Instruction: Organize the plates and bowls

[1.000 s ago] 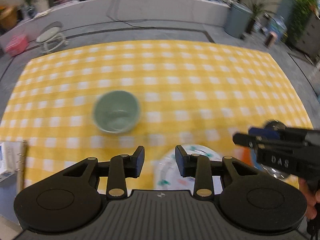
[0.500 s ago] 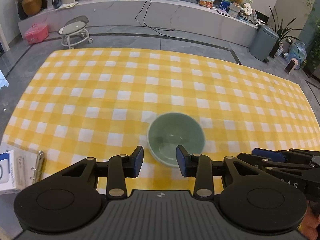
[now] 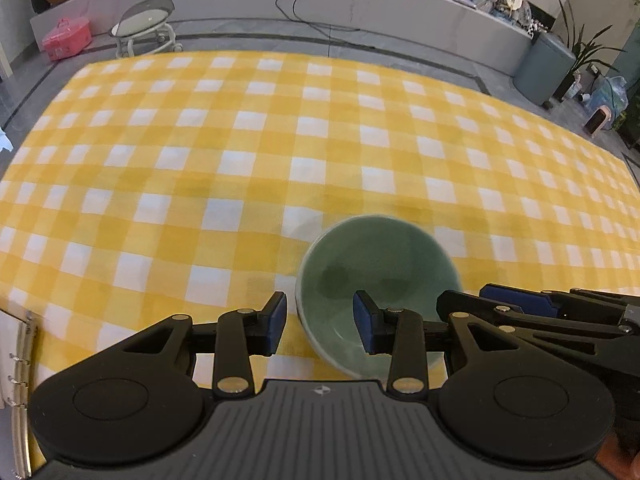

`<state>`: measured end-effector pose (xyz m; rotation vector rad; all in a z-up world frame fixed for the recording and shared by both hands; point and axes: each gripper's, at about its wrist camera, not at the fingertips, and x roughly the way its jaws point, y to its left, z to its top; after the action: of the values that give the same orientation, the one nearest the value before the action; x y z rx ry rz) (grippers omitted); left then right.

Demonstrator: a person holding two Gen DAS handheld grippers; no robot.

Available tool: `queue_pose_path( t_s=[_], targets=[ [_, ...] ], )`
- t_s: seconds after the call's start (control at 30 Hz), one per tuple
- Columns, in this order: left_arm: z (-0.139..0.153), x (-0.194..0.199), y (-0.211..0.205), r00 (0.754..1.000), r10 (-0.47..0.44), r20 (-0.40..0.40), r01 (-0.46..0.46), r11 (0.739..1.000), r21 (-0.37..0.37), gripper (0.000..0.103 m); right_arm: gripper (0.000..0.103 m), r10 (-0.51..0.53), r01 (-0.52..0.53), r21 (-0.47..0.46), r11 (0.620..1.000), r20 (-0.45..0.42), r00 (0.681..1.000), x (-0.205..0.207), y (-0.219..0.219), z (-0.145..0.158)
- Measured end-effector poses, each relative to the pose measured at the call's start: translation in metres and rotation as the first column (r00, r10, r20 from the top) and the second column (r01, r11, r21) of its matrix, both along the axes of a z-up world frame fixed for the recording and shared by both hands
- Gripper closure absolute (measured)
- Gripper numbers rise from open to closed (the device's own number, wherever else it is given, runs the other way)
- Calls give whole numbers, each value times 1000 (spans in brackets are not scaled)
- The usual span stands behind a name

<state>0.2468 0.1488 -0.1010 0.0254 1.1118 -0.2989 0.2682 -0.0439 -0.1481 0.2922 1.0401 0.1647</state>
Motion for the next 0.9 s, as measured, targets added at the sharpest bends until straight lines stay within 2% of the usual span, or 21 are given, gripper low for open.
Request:
queue_pose_path(
  t_s=[0.07, 0.27, 0.4, 0.6, 0.7, 0.8, 0.9],
  targets=[
    [-4, 2, 0, 1000, 2, -11, -2, 1000, 2, 71, 71, 0, 1, 16, 1000, -16, 1000, 5, 0, -5],
    [-10, 5, -1, 1000, 12, -20, -12, 1000, 6, 86, 85, 7, -5, 57, 998, -46, 999, 13, 4, -16],
    [-13, 7, -2, 999, 19, -29, -19, 1000, 7, 87, 91, 6, -1, 79, 997, -64, 998, 16, 6, -21],
    [-15, 9, 2, 998, 51, -40, -53, 998, -28, 90, 92, -18, 29, 114, 993, -95, 995, 22, 7, -28],
    [-12, 9, 5, 997, 63, -53, -67, 996, -60, 93, 94, -26, 37, 101, 994, -102, 994, 21, 8, -28],
    [-10, 4, 2, 998, 47, -49, -49, 997, -52, 94, 96, -33, 43, 91, 995, -110, 993, 17, 5, -27],
    [-8, 0, 0, 997, 52, -55, -55, 997, -62, 94, 96, -50, 68, 128, 989, -139, 989, 14, 0, -29]
  ],
)
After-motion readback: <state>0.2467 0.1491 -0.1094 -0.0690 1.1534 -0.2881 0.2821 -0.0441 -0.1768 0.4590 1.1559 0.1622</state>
